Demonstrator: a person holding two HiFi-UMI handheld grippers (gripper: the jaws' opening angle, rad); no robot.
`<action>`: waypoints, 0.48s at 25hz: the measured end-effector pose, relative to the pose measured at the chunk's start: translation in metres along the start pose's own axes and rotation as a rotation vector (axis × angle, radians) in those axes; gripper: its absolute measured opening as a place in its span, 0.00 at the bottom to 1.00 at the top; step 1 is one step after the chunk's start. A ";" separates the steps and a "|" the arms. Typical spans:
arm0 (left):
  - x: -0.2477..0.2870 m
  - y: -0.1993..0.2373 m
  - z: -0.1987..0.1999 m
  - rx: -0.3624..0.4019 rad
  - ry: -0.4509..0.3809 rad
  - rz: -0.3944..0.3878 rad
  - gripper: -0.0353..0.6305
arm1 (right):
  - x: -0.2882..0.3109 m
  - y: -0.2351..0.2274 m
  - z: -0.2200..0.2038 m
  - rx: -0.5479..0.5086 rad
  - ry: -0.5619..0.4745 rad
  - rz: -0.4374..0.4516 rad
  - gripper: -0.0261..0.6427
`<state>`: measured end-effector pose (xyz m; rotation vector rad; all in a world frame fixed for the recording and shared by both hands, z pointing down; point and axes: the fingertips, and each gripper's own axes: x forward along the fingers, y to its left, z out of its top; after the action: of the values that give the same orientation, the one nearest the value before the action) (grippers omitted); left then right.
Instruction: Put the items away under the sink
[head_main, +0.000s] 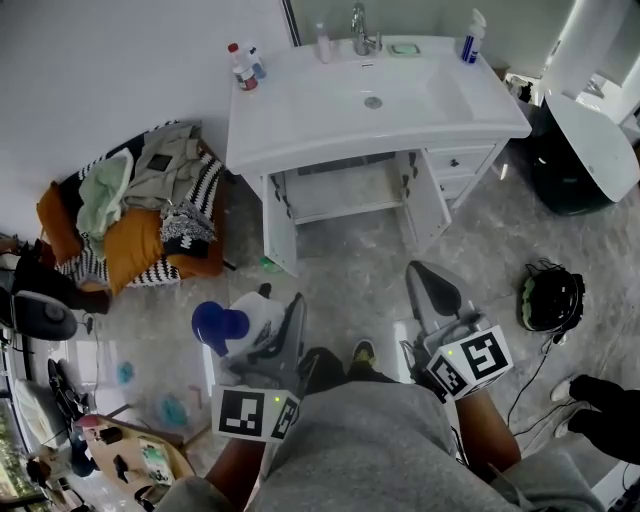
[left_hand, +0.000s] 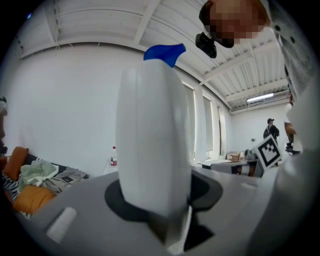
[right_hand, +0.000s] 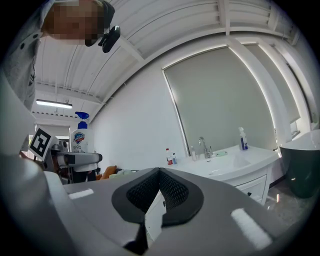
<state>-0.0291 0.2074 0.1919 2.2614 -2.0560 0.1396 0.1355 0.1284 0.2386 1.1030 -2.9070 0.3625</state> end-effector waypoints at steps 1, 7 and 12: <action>0.001 0.000 0.001 0.003 -0.002 0.000 0.33 | 0.000 -0.001 0.001 -0.002 -0.003 0.000 0.04; 0.004 -0.009 0.000 0.009 -0.004 -0.011 0.33 | -0.004 -0.001 0.001 -0.007 -0.011 0.005 0.04; 0.006 -0.008 -0.002 0.006 0.002 -0.015 0.33 | 0.001 0.005 0.000 -0.011 0.004 0.024 0.04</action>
<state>-0.0202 0.2029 0.1950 2.2789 -2.0398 0.1471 0.1315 0.1320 0.2380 1.0652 -2.9173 0.3485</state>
